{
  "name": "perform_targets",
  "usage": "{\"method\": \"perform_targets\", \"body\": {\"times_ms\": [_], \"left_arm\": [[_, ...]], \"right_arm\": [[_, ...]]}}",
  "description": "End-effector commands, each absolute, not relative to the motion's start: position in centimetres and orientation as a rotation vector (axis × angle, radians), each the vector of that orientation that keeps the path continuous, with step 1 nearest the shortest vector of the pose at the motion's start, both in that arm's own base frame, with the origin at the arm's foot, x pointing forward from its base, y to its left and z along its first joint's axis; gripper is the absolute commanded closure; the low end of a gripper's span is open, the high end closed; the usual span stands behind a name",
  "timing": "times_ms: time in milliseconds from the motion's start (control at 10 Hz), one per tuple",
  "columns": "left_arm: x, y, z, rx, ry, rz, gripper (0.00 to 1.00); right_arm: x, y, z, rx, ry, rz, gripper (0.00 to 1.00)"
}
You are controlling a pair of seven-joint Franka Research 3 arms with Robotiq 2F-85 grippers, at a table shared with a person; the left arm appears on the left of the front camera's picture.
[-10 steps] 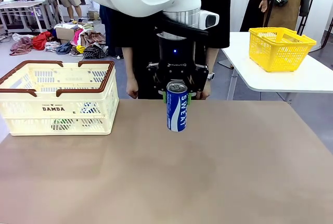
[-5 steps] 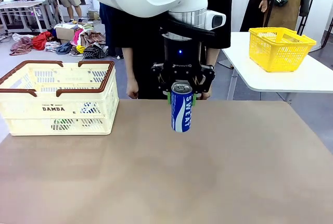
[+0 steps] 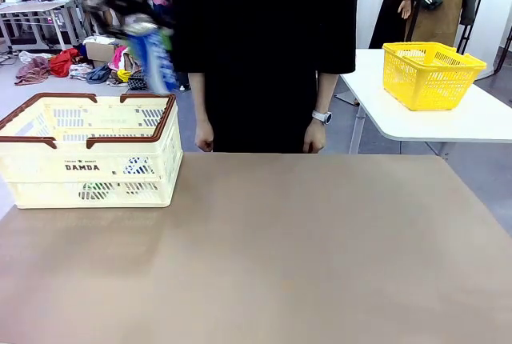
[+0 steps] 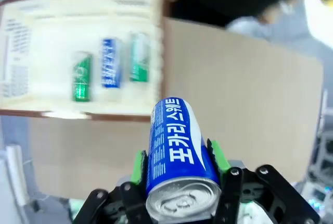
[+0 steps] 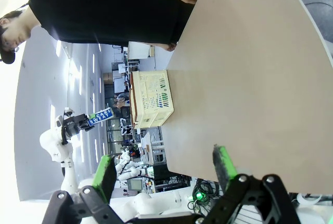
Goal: Place the drinks into the Shopping basket.
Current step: Pick up one drink and place it into the Shopping basket.
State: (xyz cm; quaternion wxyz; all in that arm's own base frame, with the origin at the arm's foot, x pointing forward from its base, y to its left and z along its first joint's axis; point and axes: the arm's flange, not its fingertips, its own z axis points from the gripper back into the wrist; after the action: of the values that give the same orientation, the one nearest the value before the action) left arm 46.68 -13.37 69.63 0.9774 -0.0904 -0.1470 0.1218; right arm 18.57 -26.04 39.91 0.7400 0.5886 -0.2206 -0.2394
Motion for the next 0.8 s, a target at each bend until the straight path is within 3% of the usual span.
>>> {"method": "perform_targets", "body": {"times_ms": [0, 200, 400, 500, 600, 700], "left_arm": [[48.4, -5.9, 67.5, -0.186, -0.344, 0.42, 1.0], [48.9, 3.8, 66.4, -0.237, -0.414, 0.624, 1.0], [48.2, 8.4, 65.0, -0.292, -0.41, 0.781, 1.0], [48.0, 8.0, 65.2, -0.3, -0.436, 1.056, 1.0], [49.1, 10.2, 65.2, -0.222, -0.385, 0.734, 1.0], [49.1, 10.2, 65.2, -0.222, -0.385, 0.734, 1.0]], "right_arm": [[18.6, -26.0, 40.2, 1.293, -0.492, -0.515, 0.0], [18.6, -26.0, 40.2, 1.293, -0.492, -0.515, 0.0], [18.6, -26.0, 40.2, 1.293, -0.492, -0.515, 0.0], [18.6, -26.0, 40.2, 1.293, -0.492, -0.515, 0.0], [18.6, -26.0, 40.2, 1.293, -0.492, -0.515, 0.0], [18.6, -26.0, 40.2, 1.293, -0.492, -0.515, 0.0]]}}
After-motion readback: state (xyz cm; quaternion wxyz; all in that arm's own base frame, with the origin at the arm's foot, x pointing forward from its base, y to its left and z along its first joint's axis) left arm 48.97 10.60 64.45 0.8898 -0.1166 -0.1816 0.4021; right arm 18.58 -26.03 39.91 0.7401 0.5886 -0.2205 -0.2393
